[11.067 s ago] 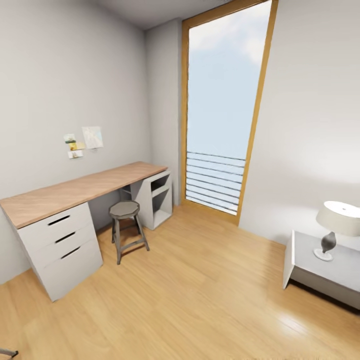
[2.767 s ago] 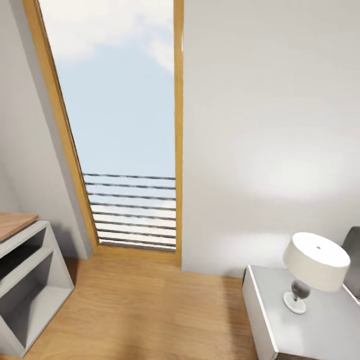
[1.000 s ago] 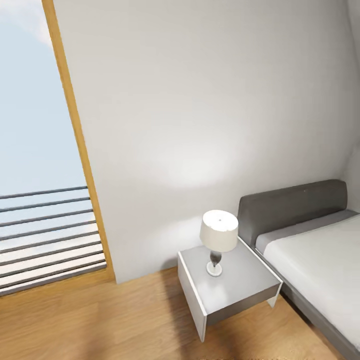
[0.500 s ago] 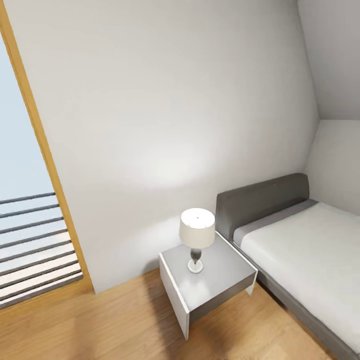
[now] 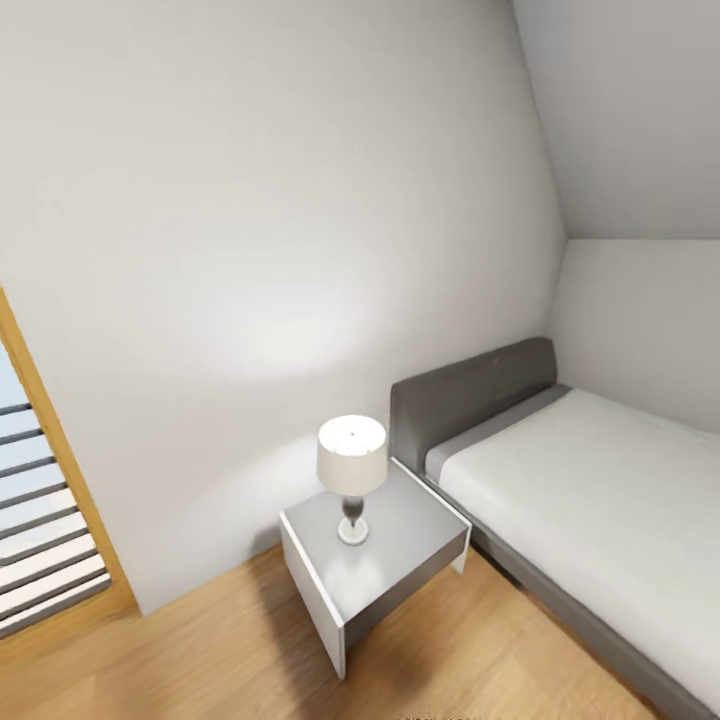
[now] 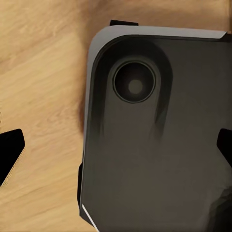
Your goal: Attach the digital camera to the camera tripod in the bedroom.
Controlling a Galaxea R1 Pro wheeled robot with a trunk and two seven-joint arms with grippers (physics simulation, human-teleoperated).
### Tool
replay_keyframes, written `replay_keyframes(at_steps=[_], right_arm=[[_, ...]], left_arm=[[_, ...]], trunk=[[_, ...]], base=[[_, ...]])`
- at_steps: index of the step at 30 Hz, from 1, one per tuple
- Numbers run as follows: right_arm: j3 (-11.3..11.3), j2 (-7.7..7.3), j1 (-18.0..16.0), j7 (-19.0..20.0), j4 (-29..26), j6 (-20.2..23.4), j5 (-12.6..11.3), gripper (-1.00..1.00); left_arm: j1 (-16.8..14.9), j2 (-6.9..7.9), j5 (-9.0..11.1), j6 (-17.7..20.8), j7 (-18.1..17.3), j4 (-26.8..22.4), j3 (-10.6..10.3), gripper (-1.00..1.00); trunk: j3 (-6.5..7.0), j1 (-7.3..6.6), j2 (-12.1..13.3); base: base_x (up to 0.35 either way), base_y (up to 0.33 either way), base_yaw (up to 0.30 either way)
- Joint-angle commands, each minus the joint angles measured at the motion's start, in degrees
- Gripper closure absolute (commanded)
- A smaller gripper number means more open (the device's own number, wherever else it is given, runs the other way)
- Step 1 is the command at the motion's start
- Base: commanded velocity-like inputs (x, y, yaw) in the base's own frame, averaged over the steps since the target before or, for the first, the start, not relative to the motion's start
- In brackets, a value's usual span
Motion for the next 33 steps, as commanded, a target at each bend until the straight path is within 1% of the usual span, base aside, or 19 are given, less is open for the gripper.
replay_keyframes(at_steps=[1, 24, 33], right_arm=[[0.0, -0.02, 0.0, 0.0, 0.1, -0.2, 0.3, -1.0], [0.0, -0.07, 0.0, 0.0, 0.1, -0.2, 0.3, -1.0], [-0.1, -0.32, 0.0, 0.0, 0.1, -0.2, 0.2, -1.0]], left_arm=[[0.0, -0.01, 0.5, -0.1, 0.0, 0.0, 0.1, -1.0], [0.0, -0.01, 0.6, -0.1, 0.0, 0.0, 0.1, -1.0], [0.0, -0.01, 0.6, -0.1, 0.0, -0.1, 0.1, -1.0]], trunk=[[-0.05, 0.0, 0.0], [-0.05, 0.0, 0.0], [-0.05, 0.0, 0.0]], base=[[0.0, 0.0, -0.293], [0.0, 0.0, -0.293], [0.0, 0.0, -0.293]])
